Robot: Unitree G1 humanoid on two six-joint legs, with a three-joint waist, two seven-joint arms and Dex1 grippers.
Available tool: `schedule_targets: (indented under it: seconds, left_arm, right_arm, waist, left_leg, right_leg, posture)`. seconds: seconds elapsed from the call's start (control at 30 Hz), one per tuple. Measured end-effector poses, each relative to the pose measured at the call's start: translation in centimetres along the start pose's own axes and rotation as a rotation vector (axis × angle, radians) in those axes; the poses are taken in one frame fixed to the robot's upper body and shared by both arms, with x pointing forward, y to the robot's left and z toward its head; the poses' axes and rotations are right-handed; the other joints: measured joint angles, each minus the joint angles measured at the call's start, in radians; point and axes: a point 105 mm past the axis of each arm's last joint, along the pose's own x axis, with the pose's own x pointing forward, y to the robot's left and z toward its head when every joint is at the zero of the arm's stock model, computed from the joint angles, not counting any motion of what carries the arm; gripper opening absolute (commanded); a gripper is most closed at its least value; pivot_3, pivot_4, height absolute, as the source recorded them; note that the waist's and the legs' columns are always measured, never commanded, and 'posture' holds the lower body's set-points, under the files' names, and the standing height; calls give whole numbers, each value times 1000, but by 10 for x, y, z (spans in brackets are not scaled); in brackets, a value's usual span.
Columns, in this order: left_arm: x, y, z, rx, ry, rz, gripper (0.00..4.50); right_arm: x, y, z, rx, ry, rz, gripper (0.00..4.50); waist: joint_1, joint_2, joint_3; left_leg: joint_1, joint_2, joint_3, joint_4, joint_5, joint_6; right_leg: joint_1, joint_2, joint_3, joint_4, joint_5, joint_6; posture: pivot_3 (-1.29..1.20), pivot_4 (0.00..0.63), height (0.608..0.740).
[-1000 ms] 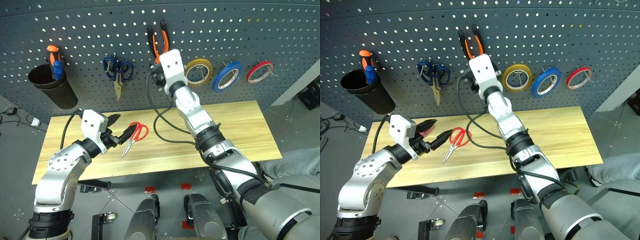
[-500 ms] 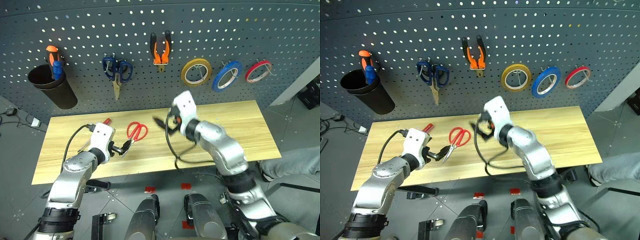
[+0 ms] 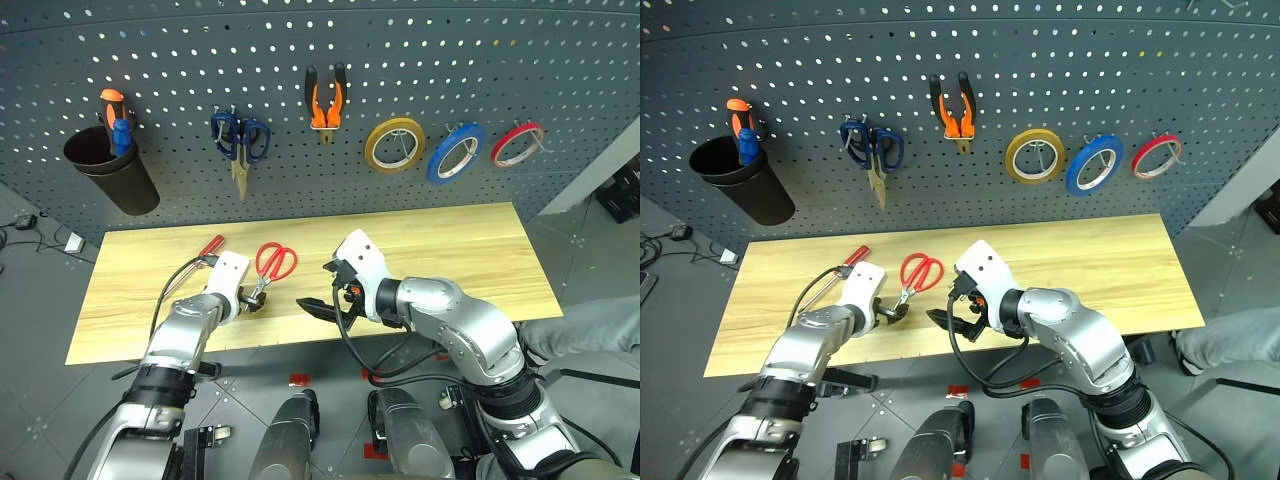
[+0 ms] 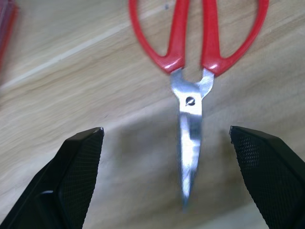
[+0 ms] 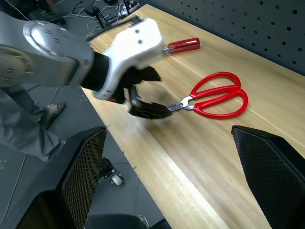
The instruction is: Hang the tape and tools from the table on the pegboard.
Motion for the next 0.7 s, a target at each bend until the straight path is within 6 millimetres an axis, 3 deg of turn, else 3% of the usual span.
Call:
schedule_targets:
  seconds: [0.1, 0.2, 0.57, 0.7]
  left_arm:
    - [6, -4, 1, 19, 21, -12, 4451]
    - [9, -1, 2, 11, 27, -9, 3864]
    - [13, 5, -5, -71, 35, -27, 492]
    - [13, 6, -6, -68, 25, -28, 363]
  right_arm:
    - [0, 0, 0, 2, 1, 0, 4500]
    - [-1, -2, -1, 0, 5, -6, 4500]
    - [-6, -12, -2, -27, 32, -28, 4500]
    - [-8, -11, -5, -40, 52, -6, 4500]
  waist:
    - [-4, 0, 0]
    - [-3, 0, 0]
    - [-6, -1, -5]
    - [-7, -1, -7]
  left_leg:
    - [0, 0, 0, 1, 0, 0]
    - [0, 0, -1, 1, 0, 0]
    - [1, 0, -1, 3, 0, 0]
    - [1, 0, -1, 4, 0, 0]
  right_leg:
    - [0, 0, 0, 0, 0, 0]
    - [0, 0, 0, 0, 0, 0]
    - [2, 0, -1, 1, 1, 1]
    - [2, 0, 0, 0, 1, 1]
  posture:
    - [-172, 285, 740]
    - [-174, 282, 740]
    - [-196, 267, 740]
    - [-199, 262, 740]
